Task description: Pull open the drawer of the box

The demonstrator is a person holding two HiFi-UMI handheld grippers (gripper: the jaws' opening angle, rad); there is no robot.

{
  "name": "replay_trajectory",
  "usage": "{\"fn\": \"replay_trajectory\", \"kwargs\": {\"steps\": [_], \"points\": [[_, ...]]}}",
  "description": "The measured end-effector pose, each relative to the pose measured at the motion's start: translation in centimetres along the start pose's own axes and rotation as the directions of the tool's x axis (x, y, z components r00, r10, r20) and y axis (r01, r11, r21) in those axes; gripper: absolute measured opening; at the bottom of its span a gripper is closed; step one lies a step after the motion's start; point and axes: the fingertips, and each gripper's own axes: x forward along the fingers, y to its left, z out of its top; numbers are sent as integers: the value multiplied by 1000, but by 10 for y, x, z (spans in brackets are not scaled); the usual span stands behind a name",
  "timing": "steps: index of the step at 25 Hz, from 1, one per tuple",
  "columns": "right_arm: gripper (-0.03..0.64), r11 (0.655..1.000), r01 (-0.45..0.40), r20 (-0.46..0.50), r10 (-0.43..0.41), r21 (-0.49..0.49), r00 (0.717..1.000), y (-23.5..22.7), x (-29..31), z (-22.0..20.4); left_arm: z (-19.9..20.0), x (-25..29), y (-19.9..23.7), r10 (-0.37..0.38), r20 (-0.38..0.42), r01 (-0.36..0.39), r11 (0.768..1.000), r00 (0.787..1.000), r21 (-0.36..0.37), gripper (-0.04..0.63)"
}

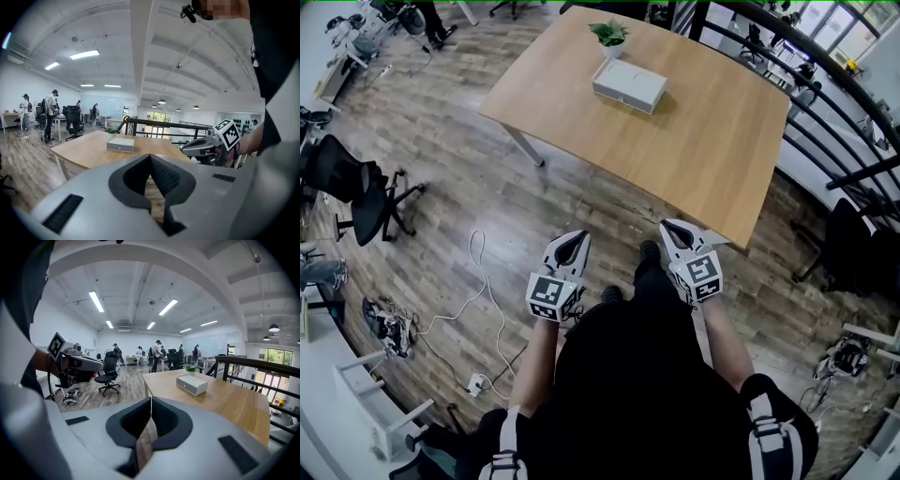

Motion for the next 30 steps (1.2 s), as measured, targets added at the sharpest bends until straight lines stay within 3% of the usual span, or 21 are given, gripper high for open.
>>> {"fn": "replay_trajectory", "kwargs": {"steps": [16,30], "points": [[25,995,-101,-15,101,0,995,-72,53,14,39,93,17,21,-36,-20,999,999,28,23],[25,978,-205,-20,204,-42,979,-110,90,33,53,121,38,140,-24,-140,990,990,-24,23]]}}
